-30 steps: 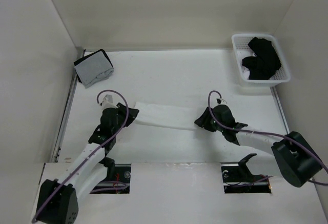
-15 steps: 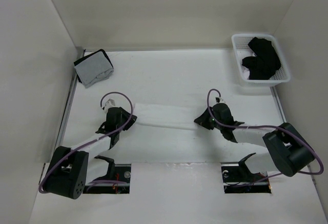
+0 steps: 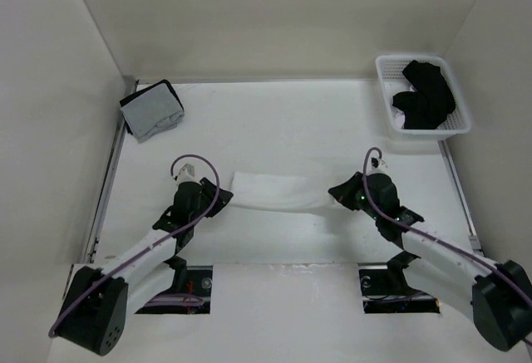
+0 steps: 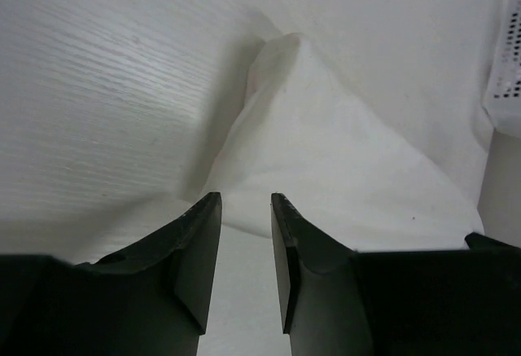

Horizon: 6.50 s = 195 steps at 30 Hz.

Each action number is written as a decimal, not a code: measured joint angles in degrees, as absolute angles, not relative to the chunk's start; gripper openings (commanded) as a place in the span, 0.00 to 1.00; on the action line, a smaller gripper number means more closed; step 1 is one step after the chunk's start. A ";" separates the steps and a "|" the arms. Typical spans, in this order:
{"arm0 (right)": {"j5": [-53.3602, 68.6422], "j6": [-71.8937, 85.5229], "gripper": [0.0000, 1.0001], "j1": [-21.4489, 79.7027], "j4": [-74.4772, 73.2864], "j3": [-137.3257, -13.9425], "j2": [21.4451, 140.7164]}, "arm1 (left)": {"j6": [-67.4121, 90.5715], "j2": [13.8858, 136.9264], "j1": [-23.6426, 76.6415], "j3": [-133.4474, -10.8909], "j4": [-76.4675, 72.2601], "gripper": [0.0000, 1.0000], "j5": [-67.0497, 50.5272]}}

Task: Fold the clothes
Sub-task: Fold the tank top

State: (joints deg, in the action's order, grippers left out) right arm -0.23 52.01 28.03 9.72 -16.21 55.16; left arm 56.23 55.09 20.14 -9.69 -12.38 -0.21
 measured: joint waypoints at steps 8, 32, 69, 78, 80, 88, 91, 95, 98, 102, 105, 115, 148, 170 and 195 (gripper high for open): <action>-7.57 46.65 0.05 35.11 -6.59 -30.04 51.48 | 56.93 40.47 20.86 -10.98 -3.64 0.32 0.01; -17.78 37.17 0.44 60.88 -22.20 -84.82 110.59 | 56.93 32.36 10.26 -14.04 1.17 0.33 -7.94; -10.07 37.26 0.18 48.90 -7.42 -77.82 114.45 | 57.01 51.51 32.36 -13.89 -11.00 0.28 7.64; -13.26 37.28 0.23 45.89 -0.32 -75.31 111.26 | 56.25 55.72 33.56 -15.11 -11.29 0.29 8.97; -13.32 37.32 0.13 47.18 0.47 -71.29 108.18 | 55.79 57.95 33.58 -16.36 -11.94 0.29 9.13; -9.21 38.70 0.07 50.39 2.33 -65.87 105.49 | 53.41 70.83 34.52 -21.85 -19.11 0.28 9.61; -6.68 39.38 0.07 49.47 4.51 -66.15 107.50 | 52.75 77.10 33.61 -22.81 -21.78 0.26 9.74; -3.73 40.34 0.07 47.09 5.67 -67.53 111.83 | 52.84 81.01 32.56 -22.65 -23.00 0.26 9.63; -1.98 41.12 0.07 44.75 6.11 -69.06 114.74 | 53.01 79.31 32.53 -21.08 -23.88 0.26 9.61; -1.02 42.19 0.07 42.54 7.27 -71.40 116.92 | 54.06 72.44 32.58 -17.17 -22.02 0.26 9.58; -1.10 42.85 0.08 41.65 8.40 -72.05 117.16 | 55.05 66.37 32.93 -15.68 -19.49 0.26 9.54; -1.15 43.81 0.13 41.95 12.14 -56.90 102.43 | 56.12 56.49 33.93 -19.38 -11.38 0.24 9.43; -2.85 48.51 0.18 49.41 19.99 -33.47 85.21 | 57.01 70.70 28.56 -20.84 -29.04 0.16 1.32; -0.62 48.69 0.21 38.96 24.80 -42.96 101.21 | 56.71 64.86 26.52 -10.02 -23.70 0.25 -0.32; -10.70 39.27 0.59 26.59 20.82 -25.41 63.48 | 43.86 44.53 20.80 -19.29 8.29 0.61 13.17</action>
